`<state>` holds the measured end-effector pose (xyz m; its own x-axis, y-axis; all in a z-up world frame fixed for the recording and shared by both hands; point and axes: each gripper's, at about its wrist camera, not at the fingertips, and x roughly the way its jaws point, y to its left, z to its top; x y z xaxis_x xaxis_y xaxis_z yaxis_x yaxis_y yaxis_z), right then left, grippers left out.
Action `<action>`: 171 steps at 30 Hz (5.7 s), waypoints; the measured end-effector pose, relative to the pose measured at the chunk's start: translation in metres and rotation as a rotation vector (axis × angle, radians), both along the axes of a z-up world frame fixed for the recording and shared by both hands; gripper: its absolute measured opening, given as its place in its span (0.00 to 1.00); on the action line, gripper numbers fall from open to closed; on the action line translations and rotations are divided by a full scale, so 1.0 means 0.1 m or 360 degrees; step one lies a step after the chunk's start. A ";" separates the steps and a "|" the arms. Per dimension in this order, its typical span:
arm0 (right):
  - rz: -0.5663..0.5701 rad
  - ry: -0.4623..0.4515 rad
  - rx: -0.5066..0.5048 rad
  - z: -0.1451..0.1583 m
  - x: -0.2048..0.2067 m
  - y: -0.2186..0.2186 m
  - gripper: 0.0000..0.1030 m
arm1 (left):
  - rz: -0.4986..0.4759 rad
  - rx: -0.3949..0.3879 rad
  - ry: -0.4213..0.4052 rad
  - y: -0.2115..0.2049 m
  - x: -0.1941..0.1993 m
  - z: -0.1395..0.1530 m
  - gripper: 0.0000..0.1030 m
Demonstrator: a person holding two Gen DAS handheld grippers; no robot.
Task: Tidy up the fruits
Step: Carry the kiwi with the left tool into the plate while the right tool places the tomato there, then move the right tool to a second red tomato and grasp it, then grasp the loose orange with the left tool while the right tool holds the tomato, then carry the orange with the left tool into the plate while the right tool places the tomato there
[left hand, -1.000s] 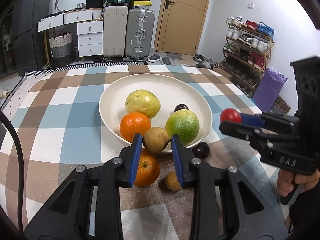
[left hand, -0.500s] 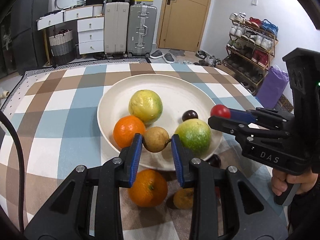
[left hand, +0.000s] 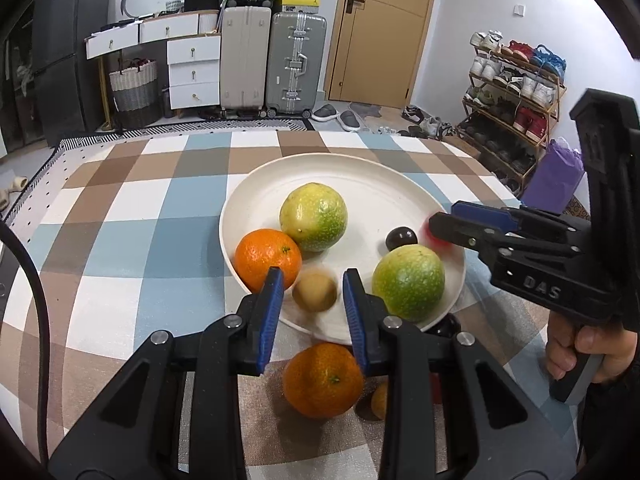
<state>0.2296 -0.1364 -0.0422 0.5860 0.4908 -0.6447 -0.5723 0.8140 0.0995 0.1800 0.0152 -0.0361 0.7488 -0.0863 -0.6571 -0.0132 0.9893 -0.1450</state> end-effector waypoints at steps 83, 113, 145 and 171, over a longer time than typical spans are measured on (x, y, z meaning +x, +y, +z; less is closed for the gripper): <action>0.0566 0.0214 -0.0076 -0.25 -0.86 0.17 0.41 | -0.0086 -0.0163 0.0206 0.07 -0.36 -0.16 0.37; 0.0565 0.0211 -0.0082 -0.27 -0.86 0.20 0.36 | -0.0105 -0.0081 0.0227 0.01 -0.35 -0.20 0.36; 0.0469 0.0066 0.0209 0.02 -0.85 -0.06 0.28 | -0.0004 -0.0047 -0.0056 0.07 -0.60 0.20 0.35; 0.0136 0.0020 0.0211 0.14 -0.49 -0.16 0.28 | 0.0084 -0.0054 -0.0144 0.10 -0.57 0.27 0.35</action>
<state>0.1804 -0.1524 -0.0286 0.5310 0.6198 -0.5778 -0.6369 0.7417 0.2104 0.1234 0.0250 -0.0088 0.8092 -0.0666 -0.5837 -0.0502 0.9821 -0.1816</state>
